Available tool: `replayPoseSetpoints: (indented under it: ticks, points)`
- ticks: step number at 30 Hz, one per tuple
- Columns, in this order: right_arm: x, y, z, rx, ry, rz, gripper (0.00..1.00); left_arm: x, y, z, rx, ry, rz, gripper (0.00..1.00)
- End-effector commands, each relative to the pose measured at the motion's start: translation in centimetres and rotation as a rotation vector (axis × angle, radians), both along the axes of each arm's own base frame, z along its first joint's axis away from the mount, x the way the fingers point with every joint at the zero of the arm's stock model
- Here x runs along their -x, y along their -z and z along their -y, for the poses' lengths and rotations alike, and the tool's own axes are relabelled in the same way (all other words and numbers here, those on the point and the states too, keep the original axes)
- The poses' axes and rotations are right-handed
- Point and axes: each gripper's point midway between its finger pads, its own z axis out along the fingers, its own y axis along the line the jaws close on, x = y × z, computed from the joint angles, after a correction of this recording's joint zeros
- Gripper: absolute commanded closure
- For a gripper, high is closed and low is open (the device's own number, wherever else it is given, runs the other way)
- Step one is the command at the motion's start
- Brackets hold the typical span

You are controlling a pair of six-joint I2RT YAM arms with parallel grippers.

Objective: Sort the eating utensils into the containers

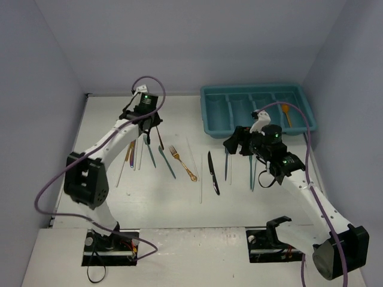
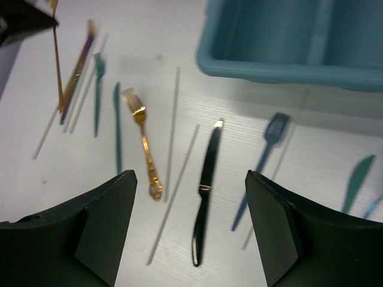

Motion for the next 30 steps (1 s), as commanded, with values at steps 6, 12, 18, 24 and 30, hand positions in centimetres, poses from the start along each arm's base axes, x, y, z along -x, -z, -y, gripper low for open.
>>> replayPoseSetpoints:
  ticks: [6,12,18,24,30]
  points:
    - [1.8,-10.5,-10.9,-0.134,-0.294,0.217,0.29,3.7,-15.9,6.7,0.417,0.243,0.419,1.0]
    - [3.1,-12.2,-15.2,-0.157,-0.338,0.264,0.3,7.2,-20.4,10.4,0.522,0.372,0.523,1.0]
    - [3.2,-11.4,-17.2,-0.127,-0.335,0.259,0.31,8.8,-21.3,11.3,0.565,0.392,0.529,1.0]
    - [2.4,-10.5,-16.7,-0.105,-0.266,0.248,0.35,10.1,-21.4,11.8,0.579,0.397,0.532,1.0]
    - [2.1,-10.2,-16.6,-0.1,-0.25,0.244,0.46,11.0,-21.0,12.6,0.587,0.413,0.521,1.0]
